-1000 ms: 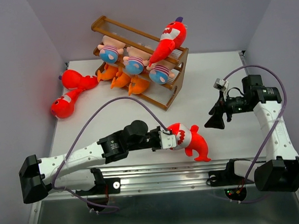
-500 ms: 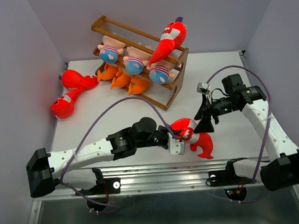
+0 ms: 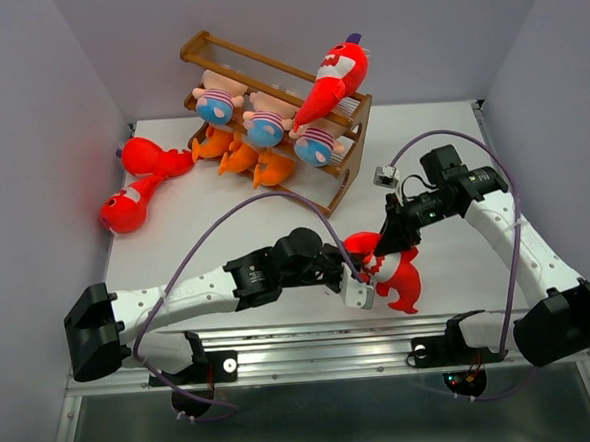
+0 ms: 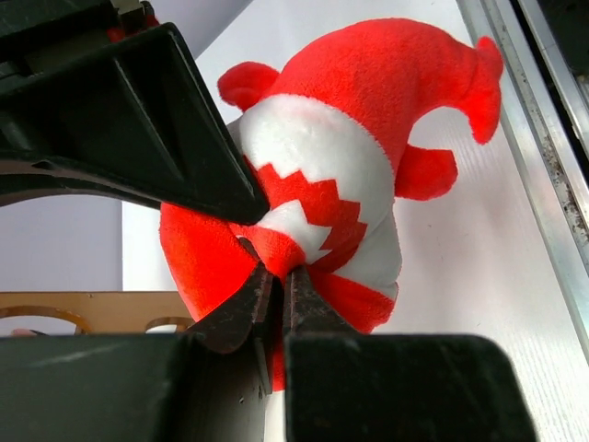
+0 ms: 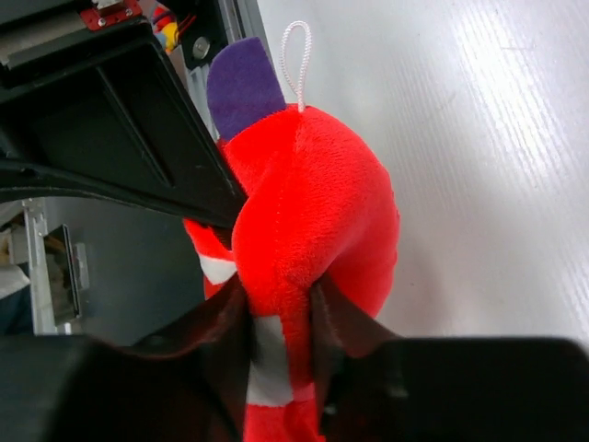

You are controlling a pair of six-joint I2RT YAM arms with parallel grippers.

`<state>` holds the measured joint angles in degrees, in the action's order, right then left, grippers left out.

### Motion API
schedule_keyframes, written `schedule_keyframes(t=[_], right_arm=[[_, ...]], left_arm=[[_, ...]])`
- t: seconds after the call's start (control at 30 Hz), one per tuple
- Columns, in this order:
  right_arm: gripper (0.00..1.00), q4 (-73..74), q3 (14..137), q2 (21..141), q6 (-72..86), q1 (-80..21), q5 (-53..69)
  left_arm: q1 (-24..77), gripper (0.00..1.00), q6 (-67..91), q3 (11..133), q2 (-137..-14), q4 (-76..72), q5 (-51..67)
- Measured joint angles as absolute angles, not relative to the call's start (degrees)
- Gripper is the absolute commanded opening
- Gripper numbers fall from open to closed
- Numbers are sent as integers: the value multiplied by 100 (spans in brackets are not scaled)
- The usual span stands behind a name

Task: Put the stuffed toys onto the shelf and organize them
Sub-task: Pass the stuffed toy from the left arm to the right

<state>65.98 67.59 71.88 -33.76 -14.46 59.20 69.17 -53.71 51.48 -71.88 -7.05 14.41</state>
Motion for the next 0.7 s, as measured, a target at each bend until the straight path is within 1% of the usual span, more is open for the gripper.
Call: schedule_keyframes(t=[0.03,0.07,0.1,0.13,0.17,0.2,0.23,0.27,0.3,0.33,0.37,0.4,0.53,0.7], right_arm=[[6,6578,6746,7175,-3352,-1459,5927],[1,6567,6735,7166,-3328,-1461,5931],[1,6543,6709,7133,-3306,-1472,5931],[1,6508,6672,7094,-3267,-1472,5935],[1,6504,6650,7070,-3253,-1474,5937],[1,6477,6626,7043,-3225,-1476,5935],[1,6429,6606,7002,-3168,-1500,5935],[1,6375,6602,6960,-3140,-1509,5894],[1,6311,6600,6906,-3092,-1509,5848],[1,6254,6598,6871,-3026,-1509,5808],[1,6184,6591,6810,-2921,-1507,5717],[1,6108,6584,6737,-2816,-1507,5586],[1,5833,6578,6545,-2405,-1446,5247],[1,5280,6580,6348,-1675,-1035,4543]], left_arm=[[6917,0,-5363,5122,-7183,-764,1411],[6917,0,-5352,5092,-7177,-801,1382],[6917,0,-5304,5009,-7157,-937,1350],[6917,8,-5288,4921,-7124,-1039,1328],[6917,18,-5229,4794,-7063,-1186,1297],[6919,39,-5096,4670,-6984,-1367,1262],[6930,48,-4987,4569,-6908,-1490,1210],[6932,55,-4812,4488,-6812,-1573,1151],[6938,68,-4694,4451,-6746,-1621,1116],[6958,75,-4499,4412,-6624,-1728,1039],[6967,77,-4289,4405,-6512,-1861,947],[6967,98,-4185,4405,-6453,-1949,897],[6958,99,-3520,4405,-6108,-2340,639],[6965,99,-2484,4405,-6014,-2528,145]])
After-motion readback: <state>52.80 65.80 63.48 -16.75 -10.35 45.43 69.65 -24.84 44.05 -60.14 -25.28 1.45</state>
